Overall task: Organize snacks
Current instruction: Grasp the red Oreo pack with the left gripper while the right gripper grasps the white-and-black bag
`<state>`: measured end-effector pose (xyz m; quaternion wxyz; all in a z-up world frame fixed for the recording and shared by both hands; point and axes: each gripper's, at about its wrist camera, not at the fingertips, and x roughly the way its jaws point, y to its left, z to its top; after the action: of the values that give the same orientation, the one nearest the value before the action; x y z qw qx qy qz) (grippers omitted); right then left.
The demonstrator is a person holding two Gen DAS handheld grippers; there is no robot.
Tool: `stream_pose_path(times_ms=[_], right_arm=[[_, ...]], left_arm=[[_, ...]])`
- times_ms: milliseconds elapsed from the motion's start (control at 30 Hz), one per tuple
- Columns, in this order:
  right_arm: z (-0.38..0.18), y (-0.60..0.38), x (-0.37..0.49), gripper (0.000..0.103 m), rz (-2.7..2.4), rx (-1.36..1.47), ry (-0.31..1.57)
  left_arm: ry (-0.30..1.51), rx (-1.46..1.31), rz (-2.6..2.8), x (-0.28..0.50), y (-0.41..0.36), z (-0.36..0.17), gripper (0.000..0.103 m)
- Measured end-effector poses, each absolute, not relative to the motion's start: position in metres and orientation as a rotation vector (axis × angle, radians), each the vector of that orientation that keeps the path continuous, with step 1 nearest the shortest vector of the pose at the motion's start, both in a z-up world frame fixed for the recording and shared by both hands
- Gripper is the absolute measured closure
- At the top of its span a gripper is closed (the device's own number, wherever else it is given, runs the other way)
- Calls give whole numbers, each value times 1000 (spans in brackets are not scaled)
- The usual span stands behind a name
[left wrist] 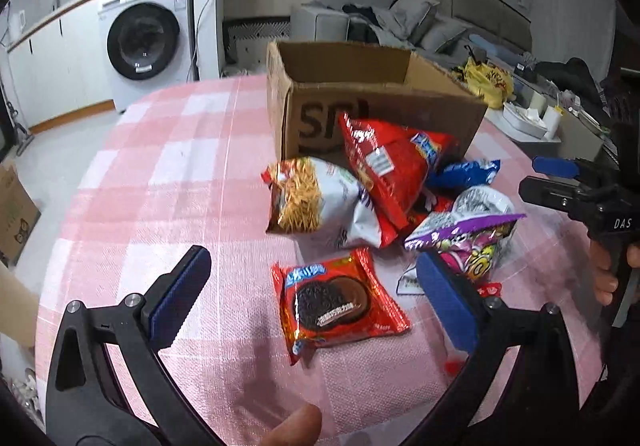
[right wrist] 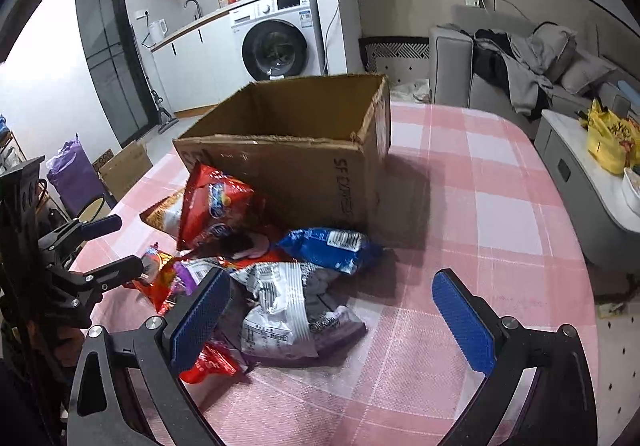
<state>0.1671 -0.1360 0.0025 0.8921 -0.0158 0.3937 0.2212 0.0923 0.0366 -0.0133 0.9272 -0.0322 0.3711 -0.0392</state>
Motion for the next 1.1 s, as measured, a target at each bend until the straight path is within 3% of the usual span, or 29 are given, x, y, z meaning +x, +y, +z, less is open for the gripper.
stream_pose_path(times_ms=[1100], right_arm=[[-55,-126,194,0,435,-88,971]], left_arm=[[923,-21,-33,128,36,-60,1]])
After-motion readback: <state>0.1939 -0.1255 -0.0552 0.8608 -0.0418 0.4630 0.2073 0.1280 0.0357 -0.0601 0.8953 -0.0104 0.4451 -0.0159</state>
